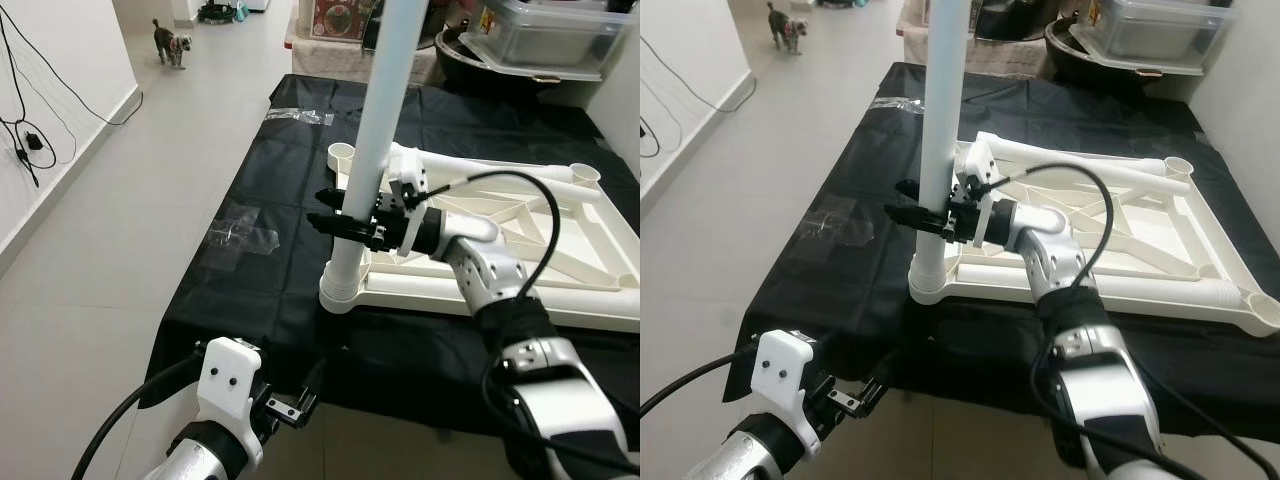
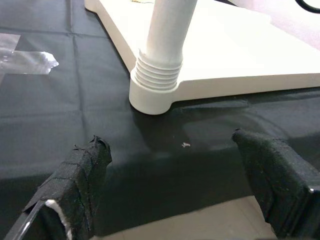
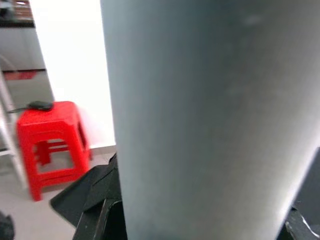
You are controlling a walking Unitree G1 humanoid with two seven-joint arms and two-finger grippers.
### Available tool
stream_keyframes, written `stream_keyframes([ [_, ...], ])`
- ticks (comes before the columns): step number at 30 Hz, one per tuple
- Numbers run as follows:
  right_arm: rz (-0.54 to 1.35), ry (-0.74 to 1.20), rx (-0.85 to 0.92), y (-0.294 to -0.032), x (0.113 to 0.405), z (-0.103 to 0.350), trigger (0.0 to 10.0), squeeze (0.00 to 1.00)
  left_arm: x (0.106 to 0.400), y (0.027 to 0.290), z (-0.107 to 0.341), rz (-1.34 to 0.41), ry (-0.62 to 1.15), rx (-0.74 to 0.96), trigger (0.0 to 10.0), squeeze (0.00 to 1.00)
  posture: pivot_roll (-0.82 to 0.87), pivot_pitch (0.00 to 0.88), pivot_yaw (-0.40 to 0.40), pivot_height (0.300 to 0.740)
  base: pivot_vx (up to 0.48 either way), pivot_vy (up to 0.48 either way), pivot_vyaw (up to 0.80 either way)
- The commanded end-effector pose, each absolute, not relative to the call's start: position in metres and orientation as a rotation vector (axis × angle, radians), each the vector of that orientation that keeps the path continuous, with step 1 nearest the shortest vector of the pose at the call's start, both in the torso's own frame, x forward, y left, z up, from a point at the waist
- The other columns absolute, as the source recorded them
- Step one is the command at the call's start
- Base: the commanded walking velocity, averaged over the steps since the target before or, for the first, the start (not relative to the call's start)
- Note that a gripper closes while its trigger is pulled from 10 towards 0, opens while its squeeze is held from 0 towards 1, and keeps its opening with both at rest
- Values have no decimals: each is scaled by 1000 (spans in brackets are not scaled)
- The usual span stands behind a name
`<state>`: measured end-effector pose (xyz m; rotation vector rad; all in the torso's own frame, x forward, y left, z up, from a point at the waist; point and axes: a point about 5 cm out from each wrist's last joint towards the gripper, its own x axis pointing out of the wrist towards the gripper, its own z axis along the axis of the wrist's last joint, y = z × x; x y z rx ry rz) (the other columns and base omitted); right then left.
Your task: Building children table
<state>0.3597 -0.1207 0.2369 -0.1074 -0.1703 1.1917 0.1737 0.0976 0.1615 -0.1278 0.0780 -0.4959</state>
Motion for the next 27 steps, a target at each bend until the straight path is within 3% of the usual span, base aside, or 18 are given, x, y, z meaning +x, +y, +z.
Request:
stream_keyframes([
  [1, 1157, 22, -55, -125, 357, 196, 10000, 0, 173, 97, 157, -497, 102, -124, 10000, 0, 126, 218, -76, 740, 0, 0, 0],
  [8, 1050, 24, -57, -118, 348, 193, 10000, 0, 174, 98, 156, -493, 101, -128, 10000, 0, 120, 210, -72, 740, 0, 0, 0],
  [14, 695, 68, -33, -112, 359, 189, 10000, 0, 175, 98, 156, -492, 100, -128, 10000, 0, 119, 199, -73, 740, 0, 0, 0],
  [16, 695, 68, -33, -112, 359, 189, 10000, 0, 175, 98, 156, -492, 100, -128, 10000, 0, 119, 199, -73, 740, 0, 0, 0],
  [27, 324, 110, -10, -116, 354, 176, 10000, 0, 175, 97, 156, -496, 97, -126, 10000, 0, 118, 194, -75, 740, 0, 0, 0],
])
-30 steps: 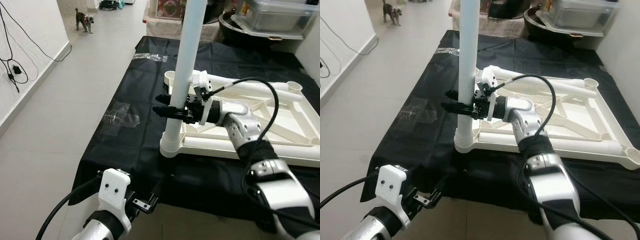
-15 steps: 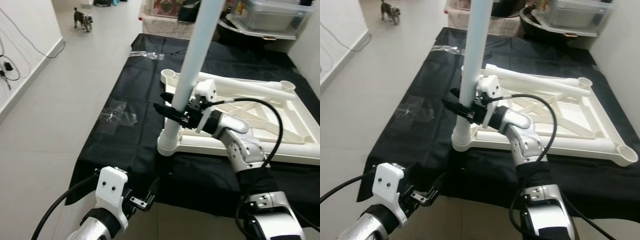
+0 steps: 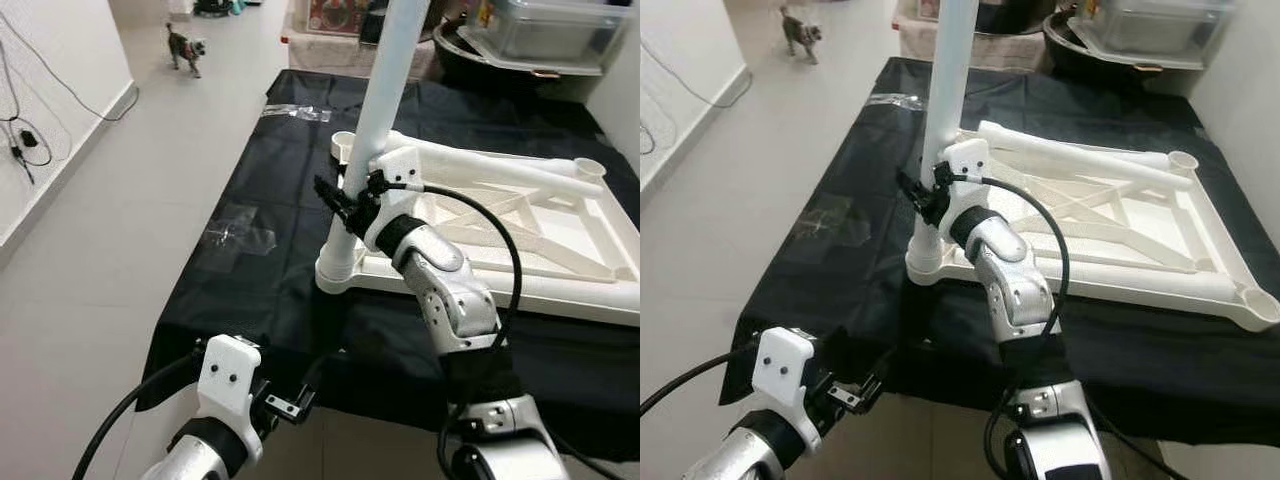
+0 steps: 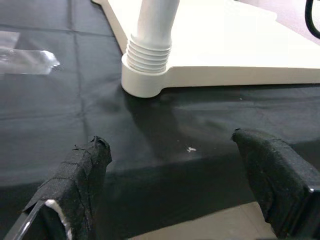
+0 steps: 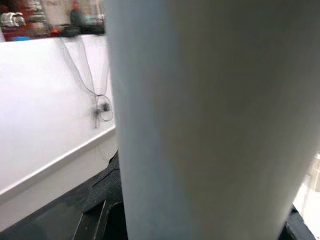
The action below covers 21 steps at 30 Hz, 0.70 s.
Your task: Building children table
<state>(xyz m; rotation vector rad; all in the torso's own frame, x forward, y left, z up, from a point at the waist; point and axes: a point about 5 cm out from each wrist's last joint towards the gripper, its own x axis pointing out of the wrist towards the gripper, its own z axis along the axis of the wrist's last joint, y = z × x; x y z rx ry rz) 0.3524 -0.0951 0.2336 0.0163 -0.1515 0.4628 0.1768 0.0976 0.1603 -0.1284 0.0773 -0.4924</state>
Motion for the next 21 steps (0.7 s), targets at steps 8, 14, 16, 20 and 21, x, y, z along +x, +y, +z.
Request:
stream_keyframes([
  [8, -34, 93, 27, -109, 339, 180, 10000, 0, 178, 99, 157, -486, 90, -131, 10000, 0, 117, 195, -73, 740, 0, 0, 0],
  [14, -380, 89, 88, -90, 331, 191, 10000, 0, 181, 101, 157, -474, 88, -134, 10000, 0, 114, 197, -72, 740, 0, 0, 0],
  [16, -426, 88, 108, -83, 328, 192, 10000, 0, 182, 101, 156, -473, 88, -134, 10000, 0, 114, 197, -73, 740, 0, 0, 0],
  [20, -505, 117, 141, -64, 319, 193, 10000, 0, 183, 100, 156, -471, 86, -136, 10000, 0, 119, 199, -78, 740, 0, 0, 0],
  [21, -515, 132, 164, -59, 317, 192, 10000, 0, 182, 100, 156, -470, 85, -136, 10000, 0, 121, 199, -79, 740, 0, 0, 0],
])
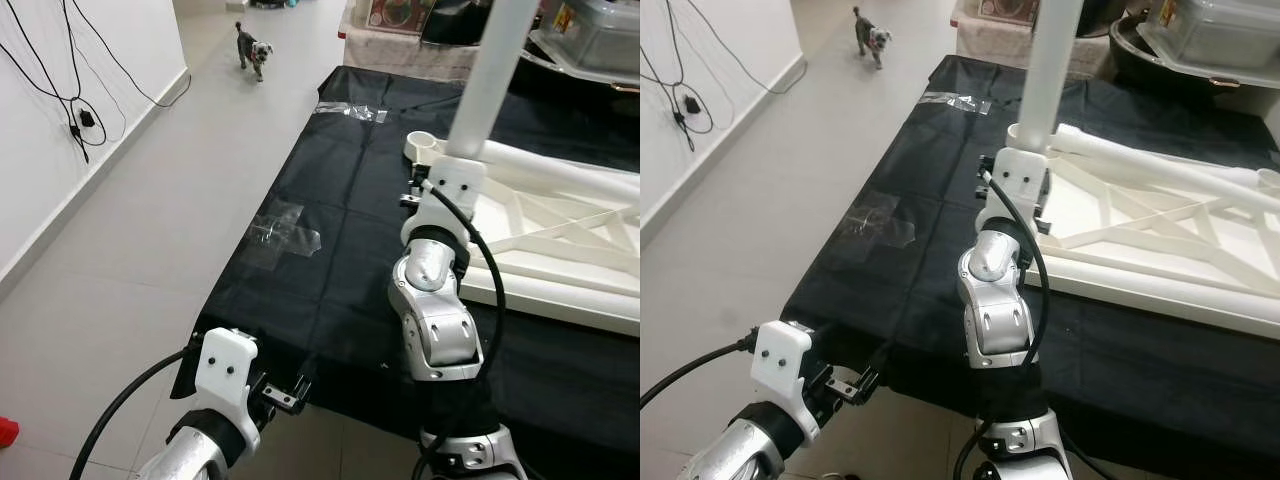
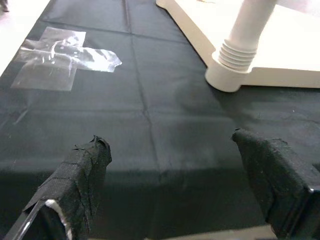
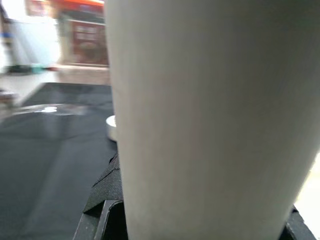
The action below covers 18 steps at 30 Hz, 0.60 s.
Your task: Building children table
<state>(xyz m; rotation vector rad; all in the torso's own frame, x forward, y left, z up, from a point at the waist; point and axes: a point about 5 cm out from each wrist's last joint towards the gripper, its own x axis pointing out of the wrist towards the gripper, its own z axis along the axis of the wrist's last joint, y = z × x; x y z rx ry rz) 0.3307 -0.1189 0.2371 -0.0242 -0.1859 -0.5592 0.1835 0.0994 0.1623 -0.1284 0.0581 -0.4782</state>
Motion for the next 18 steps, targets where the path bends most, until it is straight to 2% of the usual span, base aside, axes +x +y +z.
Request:
stream_keyframes([
  [1, -515, 132, 164, -59, 317, 192, 10000, 0, 182, 100, 156, -470, 85, -136, 10000, 0, 121, 199, -79, 740, 0, 0, 0],
  [8, -465, 187, 283, -48, 318, 196, 10000, 0, 182, 100, 156, -471, 86, -137, 10000, 0, 112, 202, -79, 740, 0, 0, 0],
  [13, -199, 146, 413, -39, 329, 217, 10000, 0, 184, 99, 155, -474, 86, -136, 10000, 0, 110, 199, -79, 740, 0, 0, 0],
  [18, -73, 33, 442, -47, 332, 235, 10000, 0, 186, 99, 154, -471, 86, -135, 10000, 0, 105, 193, -81, 740, 0, 0, 0],
])
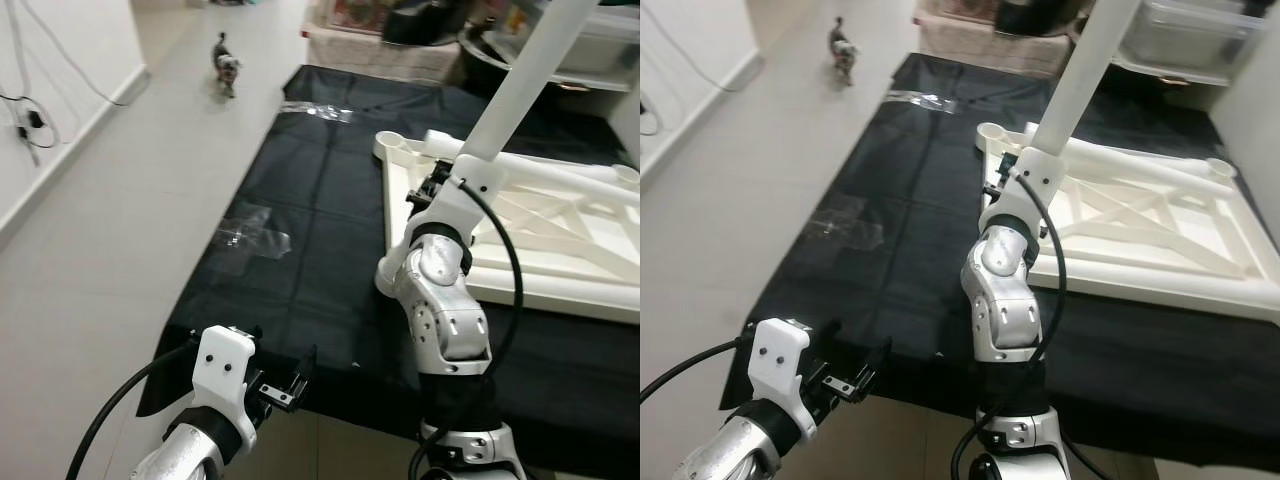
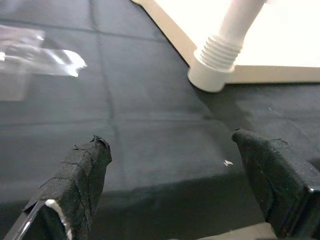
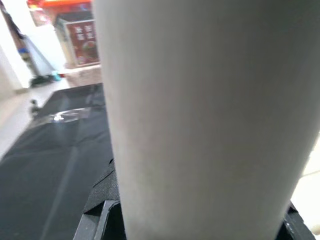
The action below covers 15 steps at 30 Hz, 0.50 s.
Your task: Building children table
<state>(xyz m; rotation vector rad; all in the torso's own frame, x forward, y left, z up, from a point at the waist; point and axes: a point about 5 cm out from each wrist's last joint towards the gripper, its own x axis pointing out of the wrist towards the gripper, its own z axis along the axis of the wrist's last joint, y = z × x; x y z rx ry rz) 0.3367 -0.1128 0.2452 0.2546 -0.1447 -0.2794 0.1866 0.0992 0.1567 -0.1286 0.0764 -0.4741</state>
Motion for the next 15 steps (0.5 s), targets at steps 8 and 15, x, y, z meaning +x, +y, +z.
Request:
stream_keyframes([
  [8, 173, -279, 429, -62, 332, 283, 10000, 0, 191, 99, 150, -458, 98, -126, 10000, 0, 102, 168, -82, 740, 0, 0, 0],
  [15, 421, -288, 457, -56, 323, 285, 10000, 0, 202, 106, 153, -413, 66, -90, 10000, 1000, 103, 143, -80, 740, 0, 0, 0],
])
